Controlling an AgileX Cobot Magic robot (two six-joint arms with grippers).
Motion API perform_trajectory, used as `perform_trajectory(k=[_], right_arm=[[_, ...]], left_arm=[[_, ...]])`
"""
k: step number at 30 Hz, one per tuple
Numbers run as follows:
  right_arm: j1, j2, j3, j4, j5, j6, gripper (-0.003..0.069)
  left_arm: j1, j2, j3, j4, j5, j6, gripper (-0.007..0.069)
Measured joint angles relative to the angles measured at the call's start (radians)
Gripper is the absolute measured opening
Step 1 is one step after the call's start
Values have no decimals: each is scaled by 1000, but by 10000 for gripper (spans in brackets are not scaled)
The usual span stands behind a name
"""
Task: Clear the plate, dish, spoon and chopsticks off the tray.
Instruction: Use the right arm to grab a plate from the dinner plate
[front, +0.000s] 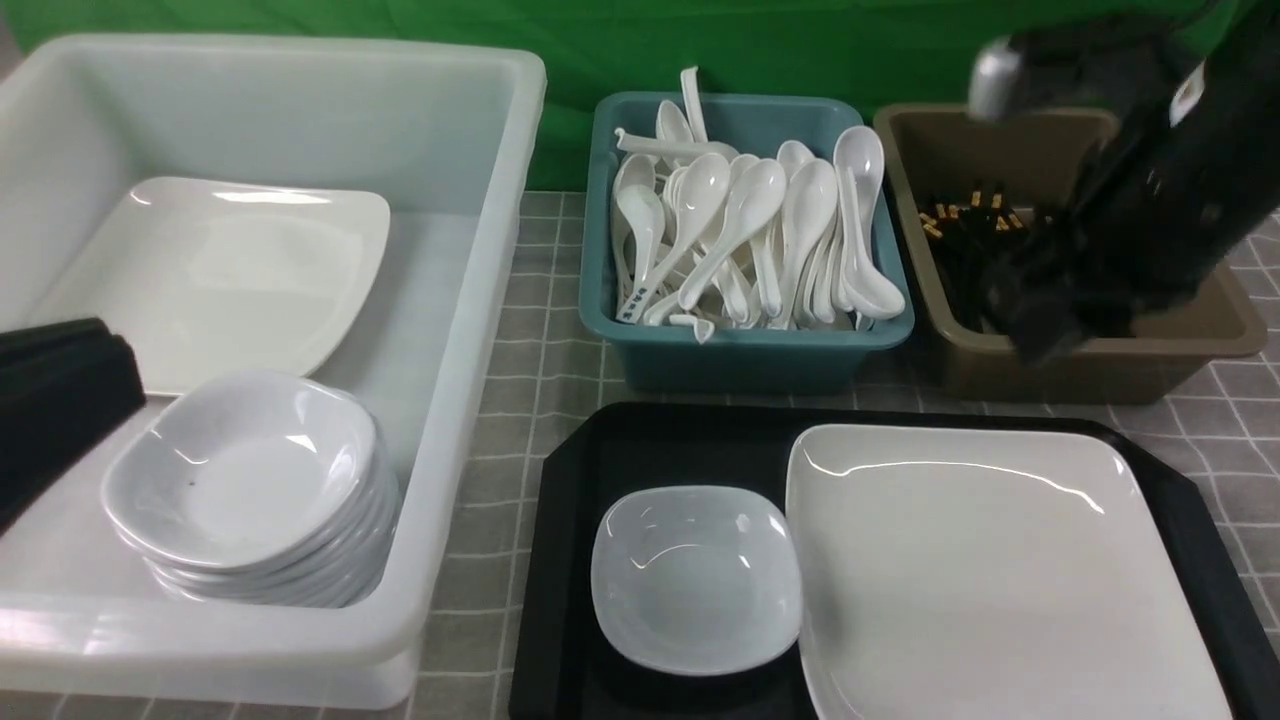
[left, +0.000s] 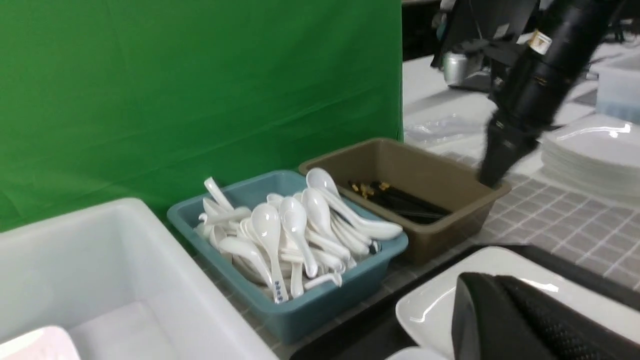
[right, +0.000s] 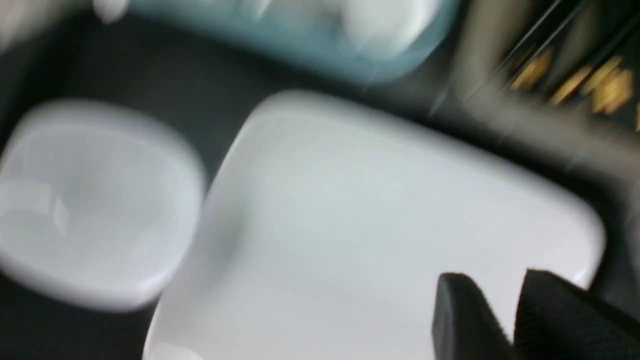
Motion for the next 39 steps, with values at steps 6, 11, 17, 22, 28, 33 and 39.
perform_trajectory(k=[6, 11, 17, 22, 28, 33, 39], right_arm=[[392, -93, 380, -176, -111, 228, 430], [559, -36, 506, -274, -324, 409, 536], [571, 119, 510, -364, -464, 482, 545], [572, 173, 501, -437, -483, 524, 545], [572, 190, 493, -454, -484, 526, 496], [577, 190, 492, -453, -487, 526, 304], [580, 129, 491, -446, -391, 512, 223]], left_arm=[[0, 0, 0, 5, 30, -3, 8], [0, 0, 0, 5, 40, -4, 8], [0, 0, 0, 4, 45, -4, 8], [0, 0, 0, 4, 46, -4, 8], [0, 0, 0, 4, 46, -5, 8], [0, 0, 0, 4, 46, -7, 8], [0, 0, 0, 4, 46, -7, 8]])
